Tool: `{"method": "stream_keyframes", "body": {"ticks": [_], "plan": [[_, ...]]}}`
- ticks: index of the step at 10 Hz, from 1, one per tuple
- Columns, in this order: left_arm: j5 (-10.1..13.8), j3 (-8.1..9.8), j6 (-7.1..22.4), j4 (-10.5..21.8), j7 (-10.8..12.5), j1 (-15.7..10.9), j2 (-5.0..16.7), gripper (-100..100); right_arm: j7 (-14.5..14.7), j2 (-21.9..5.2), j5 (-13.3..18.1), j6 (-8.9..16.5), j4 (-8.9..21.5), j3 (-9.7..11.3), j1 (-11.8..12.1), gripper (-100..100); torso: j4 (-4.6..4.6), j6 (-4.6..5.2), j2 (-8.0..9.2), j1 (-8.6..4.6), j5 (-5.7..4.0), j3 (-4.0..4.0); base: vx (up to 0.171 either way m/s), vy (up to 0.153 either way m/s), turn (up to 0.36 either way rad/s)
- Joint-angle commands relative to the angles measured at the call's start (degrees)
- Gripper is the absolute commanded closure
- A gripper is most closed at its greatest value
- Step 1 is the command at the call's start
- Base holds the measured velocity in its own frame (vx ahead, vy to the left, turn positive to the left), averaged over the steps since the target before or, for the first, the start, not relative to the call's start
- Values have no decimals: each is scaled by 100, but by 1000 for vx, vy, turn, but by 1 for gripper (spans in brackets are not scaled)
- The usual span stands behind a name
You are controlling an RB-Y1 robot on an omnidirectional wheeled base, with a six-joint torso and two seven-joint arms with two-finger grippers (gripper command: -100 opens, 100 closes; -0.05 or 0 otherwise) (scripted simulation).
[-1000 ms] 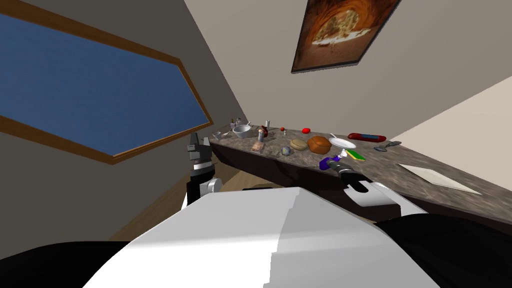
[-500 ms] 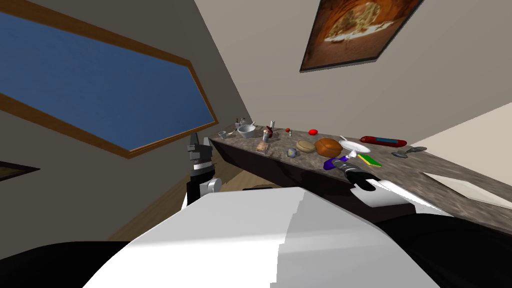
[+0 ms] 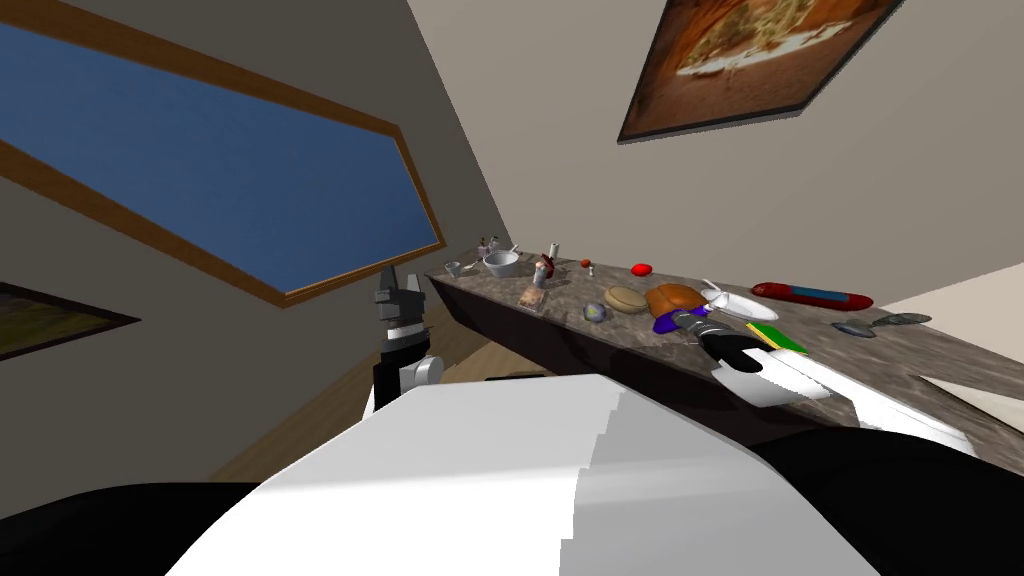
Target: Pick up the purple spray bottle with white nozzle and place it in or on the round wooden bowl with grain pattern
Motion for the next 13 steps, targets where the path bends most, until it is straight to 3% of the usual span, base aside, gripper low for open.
{"method": "stream_keyframes", "body": {"ticks": [1,2,7,8,9,13], "plan": [[0,0,0,0,0,0,0,0,-23,-160,-72,11,4,-68,22,100,0,0,0,0,0,0,65,-16,89],[0,0,0,0,0,0,0,0,-35,-365,-126,41,3,-173,11,100,-1,4,3,-1,-1,0,71,-24,191],[0,0,0,0,0,0,0,0,-35,-872,-243,79,-1,-462,-53,100,-5,-9,-8,2,5,-7,78,-38,141],[0,0,0,0,0,0,0,0,-44,-836,-263,90,4,-425,-33,100,-4,-15,-7,5,9,-6,33,-24,52],[0,0,0,0,0,0,0,0,-44,-863,-269,91,2,-443,-46,-100,-5,-2,8,9,1,1,9,-4,1],[0,0,0,0,0,0,0,0,-44,-862,-268,89,1,-442,-47,-100,2,1,33,15,3,16,0,0,0]]}}
